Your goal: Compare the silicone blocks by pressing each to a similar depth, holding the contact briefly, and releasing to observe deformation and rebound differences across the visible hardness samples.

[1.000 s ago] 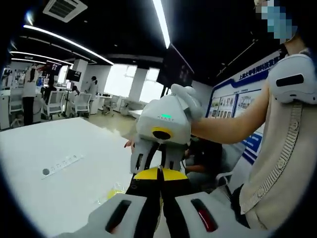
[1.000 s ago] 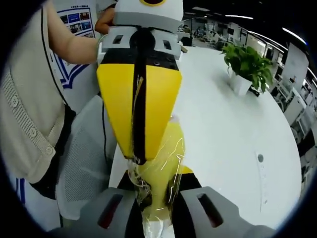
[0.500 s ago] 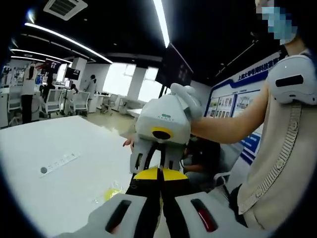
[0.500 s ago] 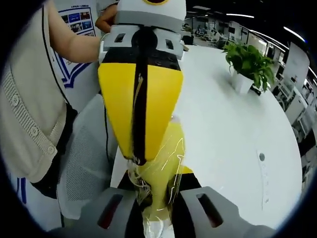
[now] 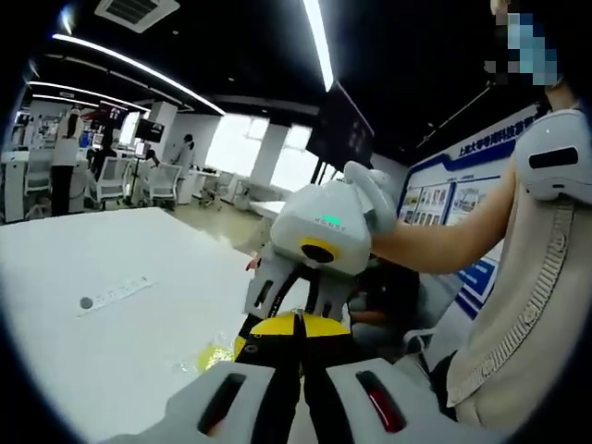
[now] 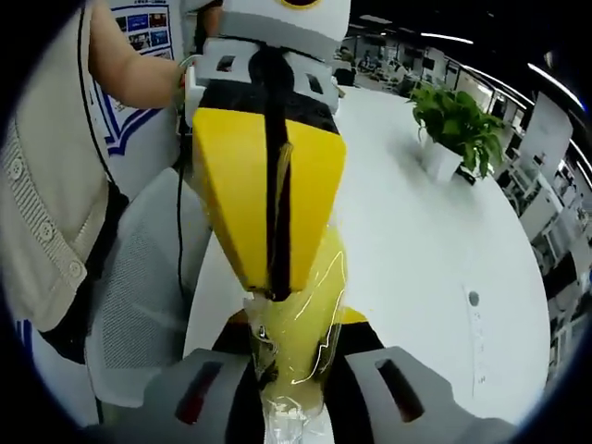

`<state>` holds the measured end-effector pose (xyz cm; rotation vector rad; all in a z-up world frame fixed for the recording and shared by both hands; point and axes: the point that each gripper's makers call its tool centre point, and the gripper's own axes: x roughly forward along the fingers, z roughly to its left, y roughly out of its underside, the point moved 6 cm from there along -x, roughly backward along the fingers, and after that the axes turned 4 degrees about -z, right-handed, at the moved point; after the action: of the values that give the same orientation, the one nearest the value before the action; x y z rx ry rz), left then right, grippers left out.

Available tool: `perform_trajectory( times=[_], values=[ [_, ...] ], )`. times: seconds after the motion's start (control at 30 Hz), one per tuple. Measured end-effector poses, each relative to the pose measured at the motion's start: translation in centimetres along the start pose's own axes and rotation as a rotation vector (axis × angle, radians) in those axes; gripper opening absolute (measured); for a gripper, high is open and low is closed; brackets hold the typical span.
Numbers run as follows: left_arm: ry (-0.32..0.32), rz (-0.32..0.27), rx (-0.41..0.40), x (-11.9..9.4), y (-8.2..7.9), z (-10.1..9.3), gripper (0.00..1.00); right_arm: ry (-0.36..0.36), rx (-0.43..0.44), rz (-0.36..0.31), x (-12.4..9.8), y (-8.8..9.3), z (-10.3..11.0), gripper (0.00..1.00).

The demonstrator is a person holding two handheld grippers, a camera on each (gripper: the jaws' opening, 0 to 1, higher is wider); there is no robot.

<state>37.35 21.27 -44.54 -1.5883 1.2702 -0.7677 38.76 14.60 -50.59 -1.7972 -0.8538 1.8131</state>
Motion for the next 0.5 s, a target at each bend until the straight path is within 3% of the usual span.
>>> perform_trajectory(
  times=[0.23,0.5],
  values=[
    [-0.034,-0.024,-0.036,-0.6,0.1,0.9,0.0,0.029,0.003,0.005,0.1,-0.1,0.0,0.31],
    [-0.051,-0.041,-0.073,-1.1,0.5,1.2,0.0,0.086,0.036,-0.06,-0.2,-1.2,0.1,0.43]
  ],
)
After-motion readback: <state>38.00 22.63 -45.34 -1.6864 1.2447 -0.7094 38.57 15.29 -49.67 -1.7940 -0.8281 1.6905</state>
